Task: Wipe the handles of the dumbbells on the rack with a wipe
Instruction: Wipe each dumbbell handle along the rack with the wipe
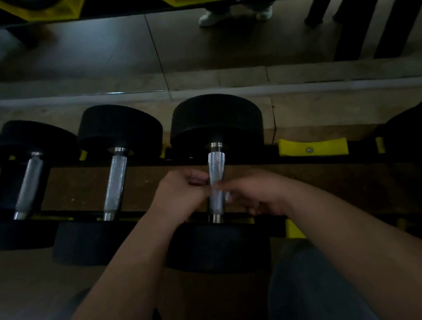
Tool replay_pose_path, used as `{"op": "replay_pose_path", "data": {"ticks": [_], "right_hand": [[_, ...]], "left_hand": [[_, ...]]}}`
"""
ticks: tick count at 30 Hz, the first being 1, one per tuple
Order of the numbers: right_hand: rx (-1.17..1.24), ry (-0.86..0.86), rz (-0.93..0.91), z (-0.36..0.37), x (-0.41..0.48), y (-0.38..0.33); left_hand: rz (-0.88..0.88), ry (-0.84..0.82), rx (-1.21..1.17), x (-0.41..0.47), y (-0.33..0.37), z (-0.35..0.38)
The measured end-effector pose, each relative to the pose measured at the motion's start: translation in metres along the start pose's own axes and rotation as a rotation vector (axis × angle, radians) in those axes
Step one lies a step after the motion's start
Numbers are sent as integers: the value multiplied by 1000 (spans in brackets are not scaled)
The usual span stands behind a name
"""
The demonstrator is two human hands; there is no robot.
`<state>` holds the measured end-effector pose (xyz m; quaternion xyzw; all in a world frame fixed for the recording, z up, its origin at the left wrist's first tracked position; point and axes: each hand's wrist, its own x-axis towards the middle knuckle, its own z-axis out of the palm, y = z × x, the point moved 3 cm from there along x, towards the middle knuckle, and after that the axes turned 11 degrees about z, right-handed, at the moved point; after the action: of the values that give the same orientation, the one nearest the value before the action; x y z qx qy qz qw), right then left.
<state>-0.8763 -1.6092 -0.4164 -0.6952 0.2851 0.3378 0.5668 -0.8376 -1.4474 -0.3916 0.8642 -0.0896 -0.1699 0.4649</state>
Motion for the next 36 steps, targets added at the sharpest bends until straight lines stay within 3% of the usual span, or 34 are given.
{"op": "replay_pose_path", "data": {"ticks": [4, 6, 9, 11, 15, 21, 23, 26, 30, 36], "right_hand": [[321, 100, -133, 0, -1, -26], [251, 95, -91, 1, -9, -23], [-58, 36, 77, 5, -25, -3], [13, 78, 91, 6, -27, 0], [269, 179, -124, 10, -25, -25], [-441, 236, 22, 18, -48, -13], [-383, 309, -12, 17, -48, -15], [-160, 534, -210, 10, -37, -26], [-355, 789, -406, 11, -30, -28], [-603, 528, -593, 18, -31, -13]], "left_hand": [[-53, 0, -116, 0, 0, -2], [-69, -7, -202, -1, -1, -2], [-77, -48, -272, 0, -4, -2], [-51, -98, -287, 1, -4, -1], [-48, -160, -384, -1, 0, -2], [-47, -203, -440, -5, -2, -5], [-49, -188, -443, -7, -3, -5], [-43, -203, -458, -9, -2, -8], [-38, -180, -458, -10, -7, -10], [-46, -130, -481, -6, -8, -7]]}}
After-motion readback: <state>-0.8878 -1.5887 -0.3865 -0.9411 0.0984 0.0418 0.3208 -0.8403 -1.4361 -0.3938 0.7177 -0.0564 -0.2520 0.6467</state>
